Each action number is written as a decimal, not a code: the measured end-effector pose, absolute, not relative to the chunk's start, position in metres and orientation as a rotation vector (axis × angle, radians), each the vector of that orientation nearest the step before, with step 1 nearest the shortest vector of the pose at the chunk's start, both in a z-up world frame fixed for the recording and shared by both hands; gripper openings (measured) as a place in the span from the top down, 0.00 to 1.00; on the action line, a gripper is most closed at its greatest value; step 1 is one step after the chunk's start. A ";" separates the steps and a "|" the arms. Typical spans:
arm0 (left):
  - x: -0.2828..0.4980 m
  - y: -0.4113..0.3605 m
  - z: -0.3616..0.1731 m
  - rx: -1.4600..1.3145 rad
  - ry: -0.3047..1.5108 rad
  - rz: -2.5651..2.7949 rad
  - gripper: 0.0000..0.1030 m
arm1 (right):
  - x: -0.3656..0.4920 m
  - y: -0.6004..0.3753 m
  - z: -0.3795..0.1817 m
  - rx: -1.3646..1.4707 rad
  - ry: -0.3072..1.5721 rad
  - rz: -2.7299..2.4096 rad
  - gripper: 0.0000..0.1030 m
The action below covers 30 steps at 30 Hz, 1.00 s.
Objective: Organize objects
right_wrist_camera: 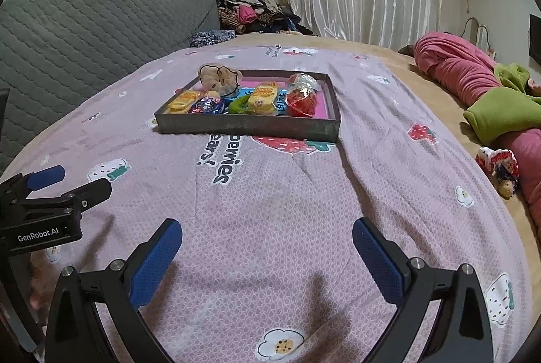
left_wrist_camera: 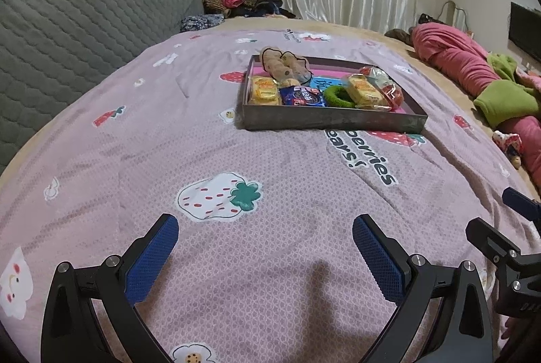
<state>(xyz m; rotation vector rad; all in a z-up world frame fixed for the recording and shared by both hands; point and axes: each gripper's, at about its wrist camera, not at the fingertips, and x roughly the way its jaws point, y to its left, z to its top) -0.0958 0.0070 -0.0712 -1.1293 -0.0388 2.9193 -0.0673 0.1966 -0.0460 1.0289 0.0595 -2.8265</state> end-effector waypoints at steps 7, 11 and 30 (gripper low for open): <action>-0.098 0.007 -0.075 -1.129 -0.051 2.899 0.00 | -0.069 0.197 -0.048 1.042 0.060 -2.819 0.01; -0.099 0.009 -0.076 -1.138 -0.054 2.893 0.00 | -0.069 0.198 -0.048 1.040 0.057 -2.822 0.01; -0.106 0.008 -0.081 -1.157 -0.048 2.892 0.00 | -0.071 0.197 -0.051 1.052 0.059 -2.820 0.01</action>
